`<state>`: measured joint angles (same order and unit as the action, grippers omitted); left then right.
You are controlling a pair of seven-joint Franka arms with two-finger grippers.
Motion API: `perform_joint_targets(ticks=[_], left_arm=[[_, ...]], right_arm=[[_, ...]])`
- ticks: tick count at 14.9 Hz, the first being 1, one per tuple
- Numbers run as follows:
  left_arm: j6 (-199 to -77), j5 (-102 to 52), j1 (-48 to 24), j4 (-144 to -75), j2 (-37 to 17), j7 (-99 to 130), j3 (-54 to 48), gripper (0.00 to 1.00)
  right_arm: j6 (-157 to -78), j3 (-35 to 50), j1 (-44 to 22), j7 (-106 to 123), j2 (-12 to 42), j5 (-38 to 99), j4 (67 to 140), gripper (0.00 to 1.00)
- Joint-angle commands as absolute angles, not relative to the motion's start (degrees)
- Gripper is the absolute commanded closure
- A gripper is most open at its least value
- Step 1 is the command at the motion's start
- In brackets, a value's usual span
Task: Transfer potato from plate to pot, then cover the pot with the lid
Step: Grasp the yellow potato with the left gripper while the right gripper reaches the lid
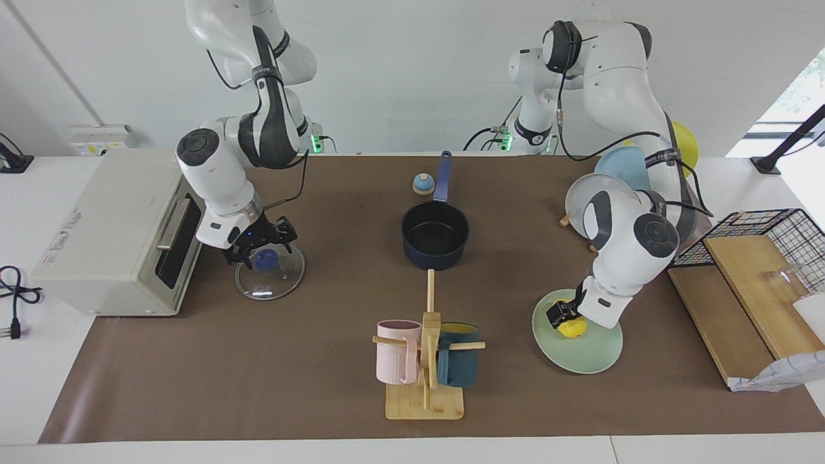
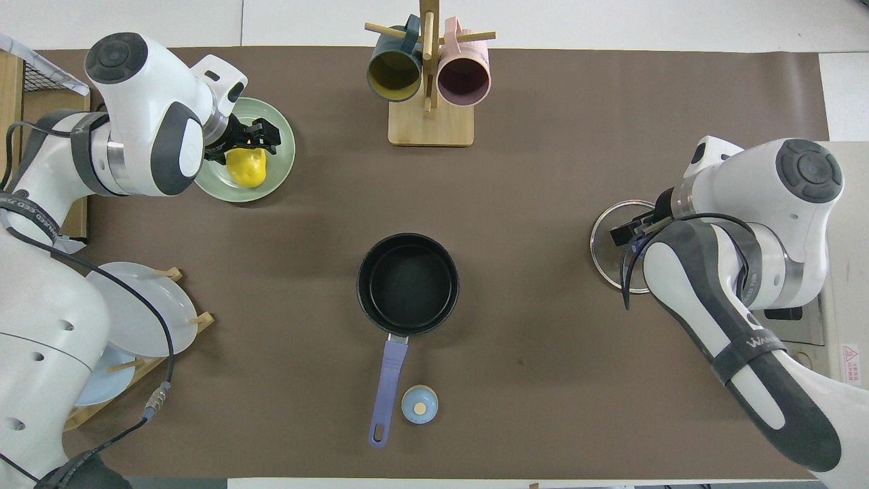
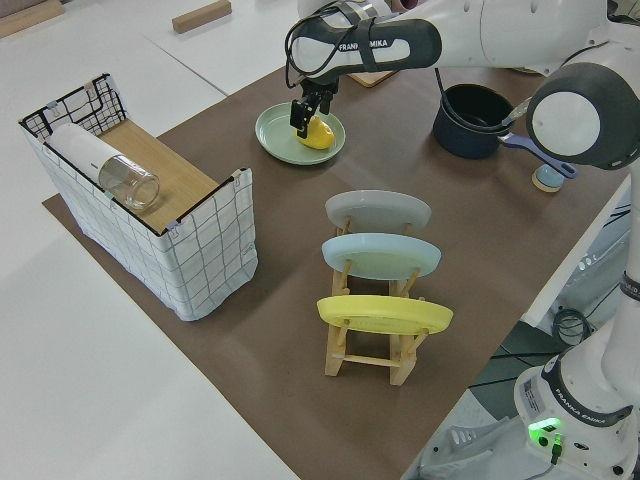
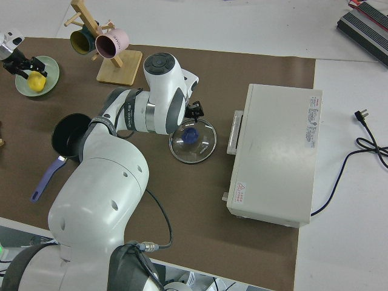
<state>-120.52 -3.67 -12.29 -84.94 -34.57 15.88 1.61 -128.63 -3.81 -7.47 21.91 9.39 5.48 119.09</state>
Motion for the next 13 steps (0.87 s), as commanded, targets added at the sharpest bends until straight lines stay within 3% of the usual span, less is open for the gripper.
perform_joint_targets(ticks=[1, 2, 4, 5, 6, 7, 11, 13], left_arm=[[-122.96, -2.64, -13.18, -88.95, -31.82, 17.31, 2.55, 0.00], [-122.87, -2.55, -13.10, -88.95, -31.82, 17.31, 2.55, 0.00], [-122.78, -2.55, -12.66, -88.86, -31.82, 17.05, 2.55, 0.21], [-122.78, -2.55, -12.66, -88.86, -31.82, 16.96, 2.55, 0.43], [-122.70, -2.55, -12.48, -88.77, -31.82, 16.70, 2.55, 0.79], [-122.61, -2.55, -12.39, -88.77, -31.82, 16.70, 2.55, 1.00], [-121.73, -2.72, -12.48, -87.72, -31.47, 17.31, 2.46, 1.00], [-117.53, -3.43, -12.74, -86.14, -27.71, 18.01, 2.37, 1.00]], right_arm=[[-129.81, -3.60, -5.98, 23.82, 9.75, 6.50, 120.49, 0.00], [-129.90, -3.60, -5.54, 23.56, 9.76, 6.50, 121.11, 0.00], [-129.81, -3.69, -5.54, 22.68, 9.49, 6.50, 121.72, 0.00], [-129.90, -3.69, -5.54, 22.59, 9.32, 6.50, 122.16, 0.00], [-129.99, -3.69, -5.54, 22.59, 9.23, 6.50, 122.60, 0.00], [-130.16, -3.69, -5.54, 22.59, 9.14, 6.42, 122.96, 0.03], [-130.43, -3.69, -5.54, 22.59, 8.53, 6.33, 124.62, 0.14], [-130.43, -3.78, -5.54, 22.76, 8.53, 6.24, 124.63, 0.19]])
